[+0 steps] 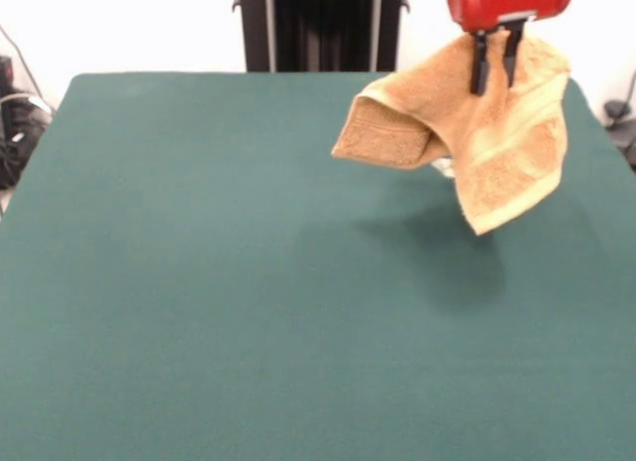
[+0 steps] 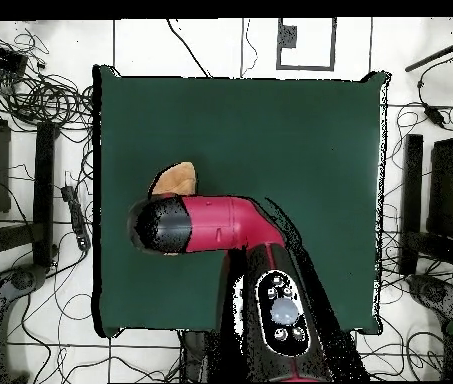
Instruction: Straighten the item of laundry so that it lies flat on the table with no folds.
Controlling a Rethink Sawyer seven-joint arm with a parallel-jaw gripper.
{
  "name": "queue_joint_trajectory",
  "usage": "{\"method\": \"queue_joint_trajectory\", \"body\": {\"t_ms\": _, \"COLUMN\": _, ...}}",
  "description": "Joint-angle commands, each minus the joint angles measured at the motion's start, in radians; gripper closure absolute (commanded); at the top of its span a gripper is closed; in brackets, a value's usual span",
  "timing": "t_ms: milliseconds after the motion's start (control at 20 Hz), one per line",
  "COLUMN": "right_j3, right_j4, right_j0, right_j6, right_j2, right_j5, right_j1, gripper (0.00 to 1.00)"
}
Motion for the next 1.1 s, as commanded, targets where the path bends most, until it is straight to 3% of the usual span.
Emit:
{"method": "queue_joint_trajectory", "body": {"t_ms": 50, "right_j3": -0.005, "right_j4": 0.04, "right_j0": 0.08, "right_j6": 0.205, "right_j2": 0.025, "right_j5": 0.04, "right_j1": 0.05, "gripper": 1.0}}
{"method": "queue_joint_trajectory", "body": {"t_ms": 1100, "right_j3": -0.047, "right_j4": 0.093, "right_j0": 0.227, "right_j6": 0.302, "right_j2": -0.048, "right_j5": 0.025, "right_j1": 0.071, "gripper": 1.0}}
